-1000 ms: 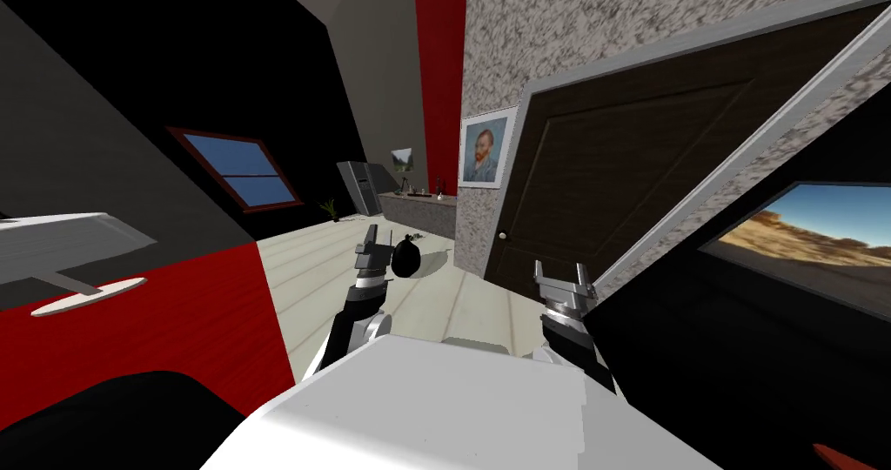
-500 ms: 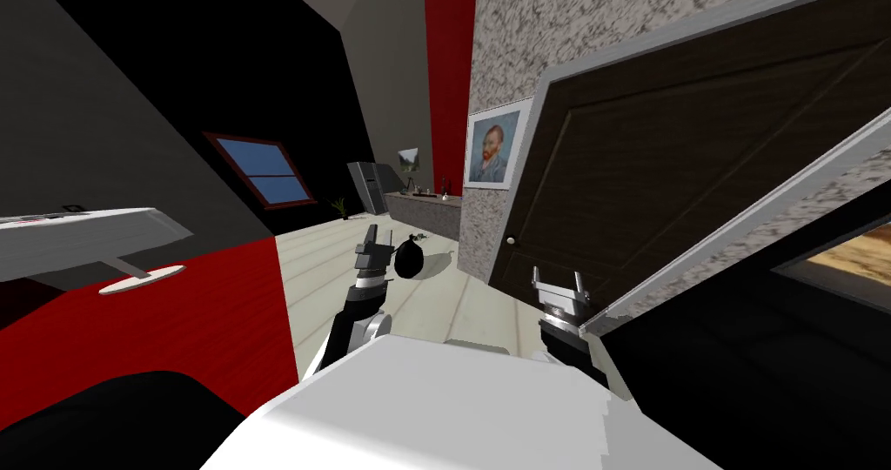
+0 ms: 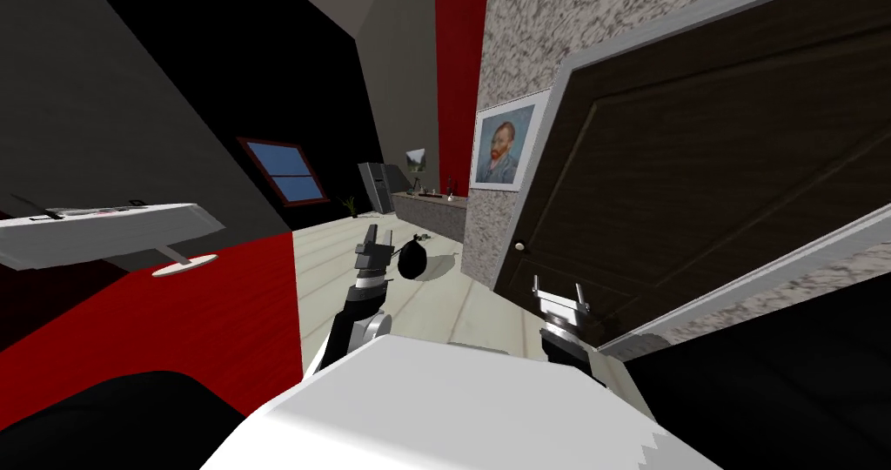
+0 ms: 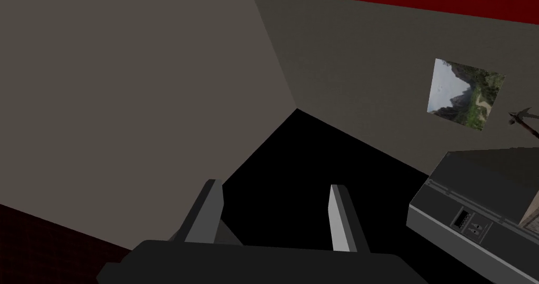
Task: Pull the door open
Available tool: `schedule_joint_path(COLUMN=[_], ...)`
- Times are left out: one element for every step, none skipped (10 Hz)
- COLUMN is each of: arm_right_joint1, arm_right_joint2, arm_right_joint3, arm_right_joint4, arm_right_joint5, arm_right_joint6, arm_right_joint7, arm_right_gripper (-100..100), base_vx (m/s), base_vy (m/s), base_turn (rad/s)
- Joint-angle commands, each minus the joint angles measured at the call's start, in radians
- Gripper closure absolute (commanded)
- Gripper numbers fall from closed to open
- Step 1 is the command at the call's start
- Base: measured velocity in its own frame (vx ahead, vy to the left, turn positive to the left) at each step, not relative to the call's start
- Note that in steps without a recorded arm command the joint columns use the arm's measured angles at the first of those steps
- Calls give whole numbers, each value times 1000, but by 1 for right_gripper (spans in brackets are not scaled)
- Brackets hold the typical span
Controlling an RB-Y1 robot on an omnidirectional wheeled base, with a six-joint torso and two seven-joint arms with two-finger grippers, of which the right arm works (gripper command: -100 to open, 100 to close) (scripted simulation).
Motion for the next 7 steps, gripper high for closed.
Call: schedule_joint_path(arm_right_joint1=[-2, -3, -3, -4, -4, -5, -5], arm_right_joint2=[-8, -14, -19, -25, -30, -36, -41], arm_right_joint3=[5, 10, 15, 19, 24, 29, 33], arm_right_joint4=[26, 48, 70, 92, 114, 135, 157], arm_right_joint5=[-37, -58, -79, -100, -121, -142, -162], arm_right_joint6=[-5, -14, -23, -32, -40, -49, -58], arm_right_joint7=[-33, -54, -75, -97, -118, -139, -160], arm_right_gripper=[-100, -100, -100, -100, -100, -100, -100], base_vx=[103, 107, 101, 97, 78, 75, 80], base_vy=[-27, -22, -38, -42, -33, -41, -46], base_turn=[126, 135, 126, 100, 131, 128, 130])
